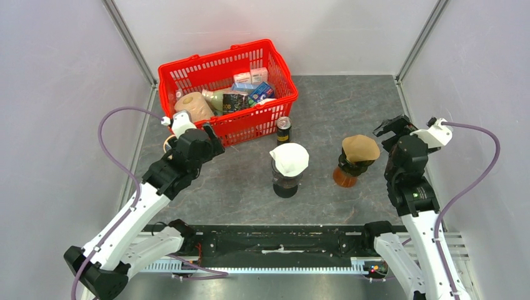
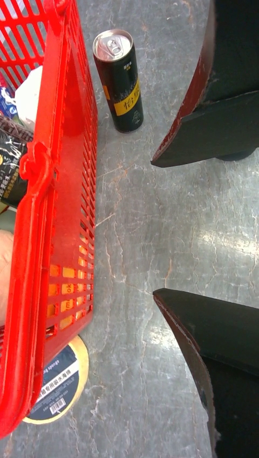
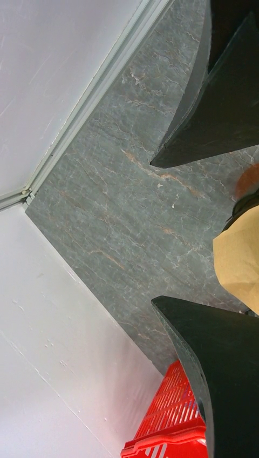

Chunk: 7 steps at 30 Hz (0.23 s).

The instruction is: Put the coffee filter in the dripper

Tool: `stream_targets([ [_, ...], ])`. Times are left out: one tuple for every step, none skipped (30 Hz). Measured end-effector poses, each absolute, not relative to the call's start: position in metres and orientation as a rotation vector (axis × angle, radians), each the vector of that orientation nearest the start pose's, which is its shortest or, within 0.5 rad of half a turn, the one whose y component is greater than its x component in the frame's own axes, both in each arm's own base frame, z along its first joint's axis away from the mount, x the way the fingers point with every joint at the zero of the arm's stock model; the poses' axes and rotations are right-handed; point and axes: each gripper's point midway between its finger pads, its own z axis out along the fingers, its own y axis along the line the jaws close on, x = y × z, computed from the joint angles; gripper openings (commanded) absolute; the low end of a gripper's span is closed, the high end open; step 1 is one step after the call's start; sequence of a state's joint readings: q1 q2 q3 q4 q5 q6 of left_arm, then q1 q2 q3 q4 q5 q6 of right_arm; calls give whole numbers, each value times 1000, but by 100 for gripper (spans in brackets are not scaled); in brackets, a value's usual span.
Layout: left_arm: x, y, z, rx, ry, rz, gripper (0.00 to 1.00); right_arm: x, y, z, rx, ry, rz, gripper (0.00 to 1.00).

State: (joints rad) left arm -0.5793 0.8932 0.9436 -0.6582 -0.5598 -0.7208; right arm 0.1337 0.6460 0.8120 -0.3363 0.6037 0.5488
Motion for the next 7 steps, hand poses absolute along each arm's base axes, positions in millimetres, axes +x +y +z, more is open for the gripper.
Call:
stream_targets([
  [265, -89, 229, -459, 2030, -170, 90, 271, -46, 297, 765, 1532, -20, 97],
  [265, -87, 229, -461, 2031, -163, 90, 271, -46, 297, 765, 1533, -21, 97],
  [264, -86, 229, -462, 2033, -158, 90, 272, -46, 297, 765, 1534, -22, 97],
  [263, -86, 228, -462, 2036, -155, 90, 272, -46, 297, 765, 1535, -24, 97],
  [263, -85, 227, -461, 2038, -152, 90, 272, -47, 296, 766, 1535, -28, 97],
  [263, -85, 227, -461, 2039, -150, 90, 272, -47, 296, 767, 1537, -30, 97],
  [263, -85, 227, -462, 2038, -147, 90, 272, -47, 296, 767, 1537, -31, 97],
])
